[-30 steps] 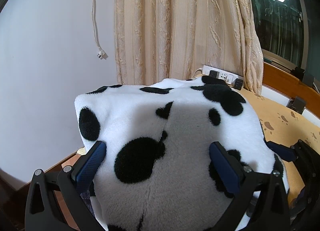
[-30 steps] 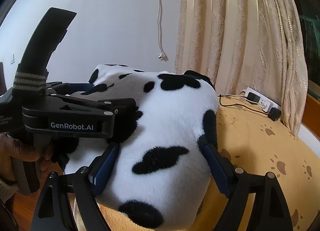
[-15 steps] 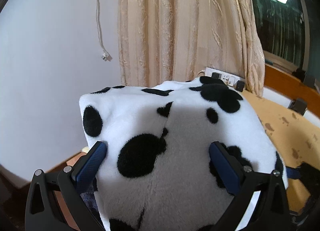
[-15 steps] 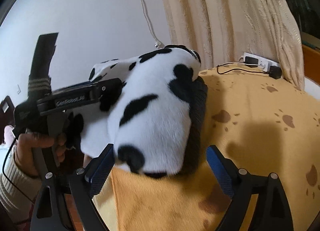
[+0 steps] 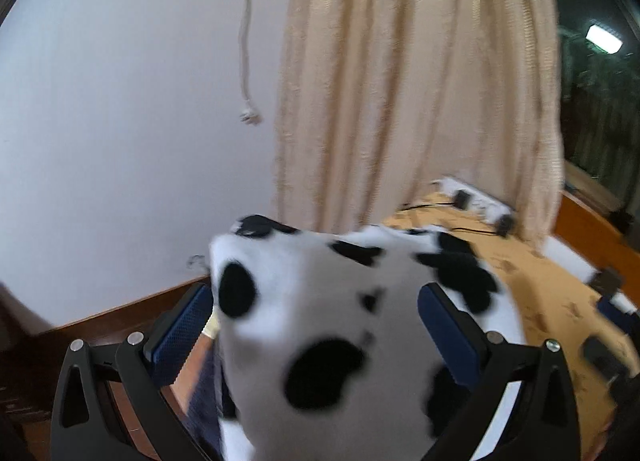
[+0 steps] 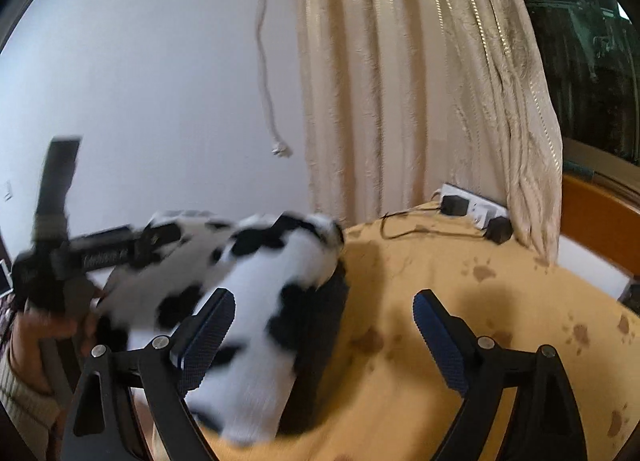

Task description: Fold clothes

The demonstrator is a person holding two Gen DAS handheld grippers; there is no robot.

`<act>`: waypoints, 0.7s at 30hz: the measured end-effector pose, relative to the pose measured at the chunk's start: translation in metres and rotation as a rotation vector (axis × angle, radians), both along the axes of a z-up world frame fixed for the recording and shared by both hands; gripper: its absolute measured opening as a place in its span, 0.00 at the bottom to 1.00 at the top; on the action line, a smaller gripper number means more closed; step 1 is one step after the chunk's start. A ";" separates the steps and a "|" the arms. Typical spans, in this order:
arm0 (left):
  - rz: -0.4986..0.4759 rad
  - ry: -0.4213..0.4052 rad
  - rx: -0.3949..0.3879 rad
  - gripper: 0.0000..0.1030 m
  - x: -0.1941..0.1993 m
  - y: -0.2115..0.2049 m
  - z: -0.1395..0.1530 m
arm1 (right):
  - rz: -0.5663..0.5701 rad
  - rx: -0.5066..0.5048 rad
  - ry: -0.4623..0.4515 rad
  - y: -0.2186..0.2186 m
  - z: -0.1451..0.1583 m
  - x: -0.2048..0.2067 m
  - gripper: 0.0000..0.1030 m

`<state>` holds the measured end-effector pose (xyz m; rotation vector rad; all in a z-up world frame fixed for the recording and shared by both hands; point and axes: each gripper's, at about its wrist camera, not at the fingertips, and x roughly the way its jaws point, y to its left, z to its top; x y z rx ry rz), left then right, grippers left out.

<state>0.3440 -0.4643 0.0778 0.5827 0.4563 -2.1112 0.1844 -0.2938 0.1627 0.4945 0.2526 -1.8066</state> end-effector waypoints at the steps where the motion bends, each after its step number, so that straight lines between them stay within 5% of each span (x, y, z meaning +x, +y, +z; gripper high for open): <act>1: 0.010 -0.005 0.028 1.00 -0.001 -0.008 -0.005 | -0.002 0.008 -0.002 -0.011 0.002 -0.002 0.90; 8: 0.048 0.093 0.202 1.00 0.019 -0.047 -0.036 | 0.000 0.170 0.079 -0.097 -0.030 0.010 0.90; 15: 0.045 0.041 0.141 1.00 0.008 -0.052 -0.044 | -0.008 0.241 -0.057 -0.114 -0.075 -0.011 0.99; 21: 0.032 0.041 0.145 1.00 0.010 -0.048 -0.043 | -0.023 0.225 -0.008 -0.105 -0.072 -0.002 0.99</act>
